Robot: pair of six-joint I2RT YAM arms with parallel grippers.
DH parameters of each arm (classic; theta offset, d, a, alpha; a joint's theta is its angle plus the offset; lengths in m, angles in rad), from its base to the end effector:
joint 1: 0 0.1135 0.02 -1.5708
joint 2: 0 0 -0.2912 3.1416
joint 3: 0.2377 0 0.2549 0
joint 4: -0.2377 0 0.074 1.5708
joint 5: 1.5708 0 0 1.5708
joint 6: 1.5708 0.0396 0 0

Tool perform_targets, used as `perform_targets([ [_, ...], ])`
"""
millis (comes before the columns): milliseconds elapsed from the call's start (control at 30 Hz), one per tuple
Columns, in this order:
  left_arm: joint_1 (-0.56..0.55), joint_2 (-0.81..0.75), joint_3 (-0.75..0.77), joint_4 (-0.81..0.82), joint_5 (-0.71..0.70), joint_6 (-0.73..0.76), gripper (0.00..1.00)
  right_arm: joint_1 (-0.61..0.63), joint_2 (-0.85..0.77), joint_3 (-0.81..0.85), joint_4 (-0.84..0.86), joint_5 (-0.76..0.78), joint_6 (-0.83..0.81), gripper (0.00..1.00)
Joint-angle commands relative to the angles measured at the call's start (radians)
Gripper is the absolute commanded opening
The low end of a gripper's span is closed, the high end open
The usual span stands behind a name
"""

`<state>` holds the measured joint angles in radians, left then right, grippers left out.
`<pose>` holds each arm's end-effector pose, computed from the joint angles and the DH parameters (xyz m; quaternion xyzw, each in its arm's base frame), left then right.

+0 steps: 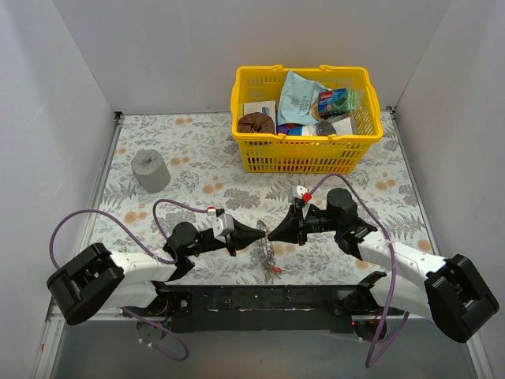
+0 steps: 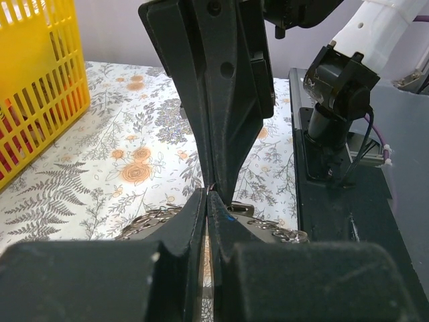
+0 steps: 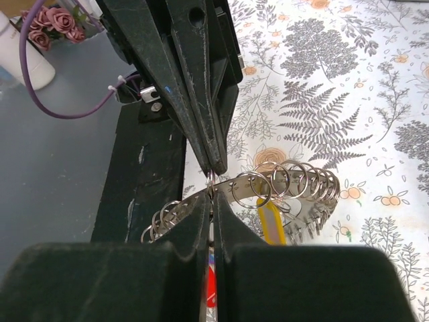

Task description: Put the keys on the keyring

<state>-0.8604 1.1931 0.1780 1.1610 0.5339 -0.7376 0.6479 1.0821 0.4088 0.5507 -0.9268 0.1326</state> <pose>0.1159 -0.1657 0.2211 0.2379 0.6171 -0.6434 0.3855 0.1495 0.1528 0.2511 -0.4571 0.5725 0.5351 0.4207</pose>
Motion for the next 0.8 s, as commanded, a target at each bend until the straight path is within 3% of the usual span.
perform_targets([
  [0, -0.003, -0.043, 0.025, 0.034, 0.026, 0.007, 0.0, -0.002, 0.012, 0.021, 0.04, -0.018, 0.007, 0.01],
  [233, -0.003, -0.075, 0.054, -0.136, 0.04, 0.067, 0.0, -0.002, 0.018, 0.061, -0.089, 0.014, -0.05, 0.01],
  [400, -0.003, -0.11, 0.09, -0.297, 0.046, 0.147, 0.19, -0.002, 0.01, 0.139, -0.274, 0.06, -0.129, 0.01],
  [433, -0.003, -0.112, 0.104, -0.349, 0.046, 0.162, 0.31, -0.002, 0.01, 0.146, -0.296, 0.065, -0.131, 0.01],
  [533, -0.003, -0.122, 0.132, -0.447, 0.048, 0.219, 0.43, -0.002, 0.01, 0.188, -0.402, 0.097, -0.2, 0.01],
  [767, -0.003, -0.115, 0.202, -0.601, 0.063, 0.299, 0.5, -0.002, 0.033, 0.3, -0.659, 0.147, -0.297, 0.01],
])
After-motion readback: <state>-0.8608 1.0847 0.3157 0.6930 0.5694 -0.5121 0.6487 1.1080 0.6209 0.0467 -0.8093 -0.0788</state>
